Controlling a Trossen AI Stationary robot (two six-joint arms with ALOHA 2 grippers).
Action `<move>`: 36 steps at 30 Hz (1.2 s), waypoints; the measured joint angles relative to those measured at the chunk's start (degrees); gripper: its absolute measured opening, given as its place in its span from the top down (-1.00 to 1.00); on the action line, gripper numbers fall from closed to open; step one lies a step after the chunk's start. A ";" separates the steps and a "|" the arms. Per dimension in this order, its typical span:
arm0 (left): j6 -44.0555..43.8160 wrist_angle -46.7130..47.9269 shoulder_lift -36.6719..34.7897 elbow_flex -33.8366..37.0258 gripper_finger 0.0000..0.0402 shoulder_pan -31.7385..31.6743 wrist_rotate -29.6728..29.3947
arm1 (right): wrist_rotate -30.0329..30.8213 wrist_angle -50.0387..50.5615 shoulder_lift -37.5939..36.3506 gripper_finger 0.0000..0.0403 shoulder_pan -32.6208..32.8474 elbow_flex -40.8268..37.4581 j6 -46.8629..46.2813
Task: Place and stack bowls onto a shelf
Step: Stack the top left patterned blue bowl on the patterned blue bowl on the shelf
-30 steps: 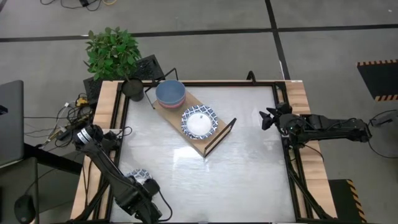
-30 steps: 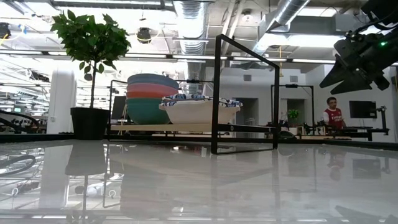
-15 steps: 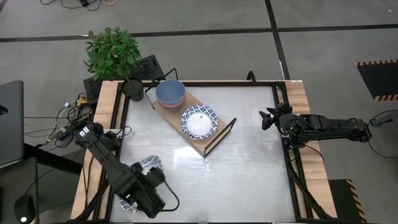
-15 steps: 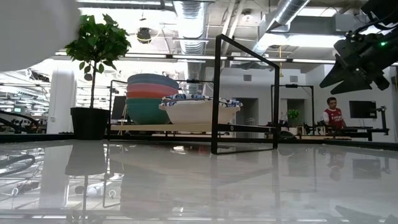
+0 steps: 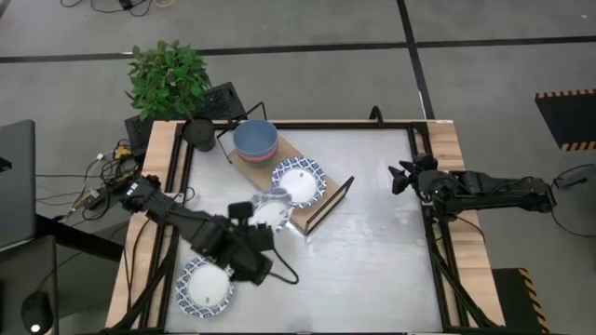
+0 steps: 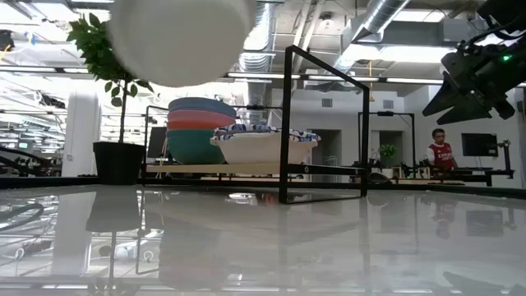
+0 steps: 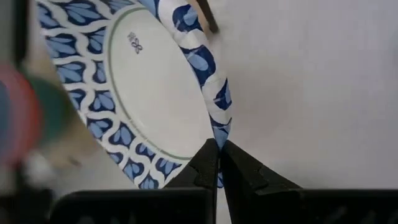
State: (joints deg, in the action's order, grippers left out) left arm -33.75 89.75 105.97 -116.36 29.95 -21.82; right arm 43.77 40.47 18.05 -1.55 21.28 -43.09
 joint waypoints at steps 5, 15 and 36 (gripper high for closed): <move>20.42 -0.15 0.00 0.00 1.00 -3.63 -5.42 | 0.00 0.00 0.02 -0.29 -0.02 0.02 0.00; 45.51 -1.02 0.02 0.02 1.00 -11.39 -14.59 | -0.02 0.00 0.00 -0.29 -0.02 0.00 0.00; 61.33 -13.60 0.04 5.44 1.00 -23.53 -11.02 | -0.02 0.02 0.02 -0.29 -0.02 0.00 0.02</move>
State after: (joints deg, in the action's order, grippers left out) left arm 27.58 76.15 106.02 -110.91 6.42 -32.84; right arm 43.75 40.49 18.06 -1.56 21.28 -43.07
